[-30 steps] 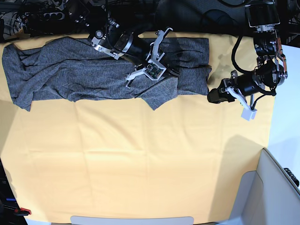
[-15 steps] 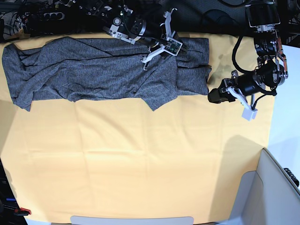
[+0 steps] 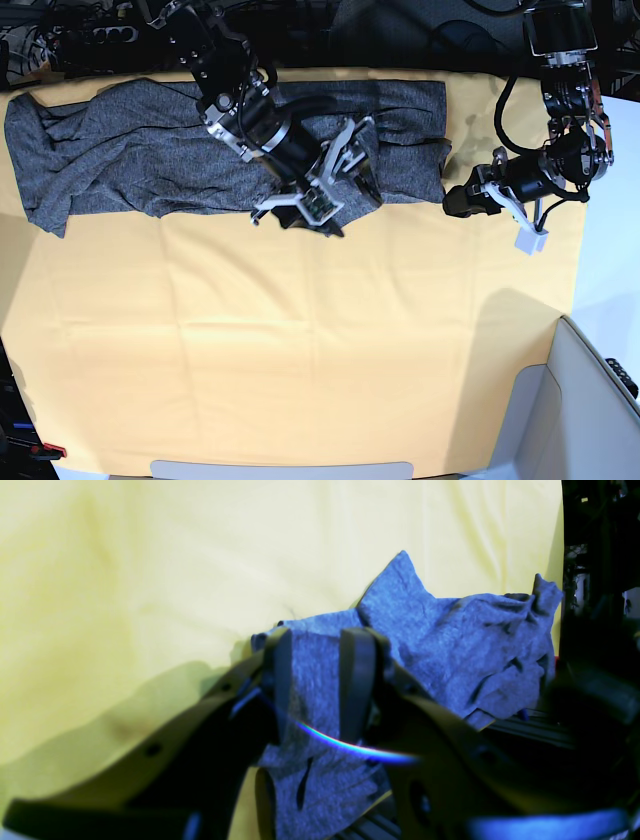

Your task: Fold the T-shirt properly

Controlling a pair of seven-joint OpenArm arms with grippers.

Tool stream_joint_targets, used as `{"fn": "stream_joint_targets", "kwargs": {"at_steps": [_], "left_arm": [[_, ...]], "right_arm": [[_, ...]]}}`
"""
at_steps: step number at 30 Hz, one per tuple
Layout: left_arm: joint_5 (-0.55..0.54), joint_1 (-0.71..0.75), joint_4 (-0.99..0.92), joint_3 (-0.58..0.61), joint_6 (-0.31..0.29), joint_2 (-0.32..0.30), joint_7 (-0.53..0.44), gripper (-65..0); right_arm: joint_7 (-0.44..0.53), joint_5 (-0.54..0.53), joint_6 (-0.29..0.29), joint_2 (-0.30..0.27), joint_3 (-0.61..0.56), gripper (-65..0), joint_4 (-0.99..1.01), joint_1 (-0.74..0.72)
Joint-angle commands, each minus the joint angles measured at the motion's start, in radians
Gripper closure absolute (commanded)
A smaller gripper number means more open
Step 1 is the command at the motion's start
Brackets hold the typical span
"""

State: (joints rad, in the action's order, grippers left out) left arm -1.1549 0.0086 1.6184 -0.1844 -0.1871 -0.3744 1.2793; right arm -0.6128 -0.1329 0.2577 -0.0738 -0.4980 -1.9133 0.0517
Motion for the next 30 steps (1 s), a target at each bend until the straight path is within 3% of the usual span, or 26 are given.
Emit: {"fn": "stream_joint_targets", "kwargs": {"at_steps": [1, 4, 9, 15, 20, 30], "left_arm": [[-0.020, -0.014, 0.015, -0.007, -0.004, -0.013, -0.010, -16.3], [-0.020, -0.014, 0.015, -0.007, -0.004, -0.013, -0.010, -16.3], [-0.020, -0.012, 0.015, -0.005, -0.004, -0.013, -0.010, -16.3], [-0.020, -0.012, 0.015, -0.005, -0.004, -0.013, -0.011, -16.3], [-0.020, -0.012, 0.015, -0.007, -0.004, -0.013, -0.011, -16.3], [-0.020, -0.019, 0.015, -0.002, -0.004, -0.011, -0.011, -16.3]], "right_arm": [[0.029, -0.006, -0.001, 0.029, 0.031, -40.0, -0.002, -0.034], [-0.057, -0.044, -0.001, 0.095, 0.126, -40.9, 0.076, -0.102], [-0.180, -0.199, 0.001, 0.168, 0.292, -40.9, 0.282, -0.209], [-0.195, -0.225, -0.007, 0.171, 0.313, -40.9, 0.358, -0.240], [-0.233, -0.225, -0.137, 0.170, 0.310, -40.8, 0.358, -0.215], [-0.281, -0.230, -0.143, 0.173, 0.309, -40.8, 0.400, -0.210]]}}
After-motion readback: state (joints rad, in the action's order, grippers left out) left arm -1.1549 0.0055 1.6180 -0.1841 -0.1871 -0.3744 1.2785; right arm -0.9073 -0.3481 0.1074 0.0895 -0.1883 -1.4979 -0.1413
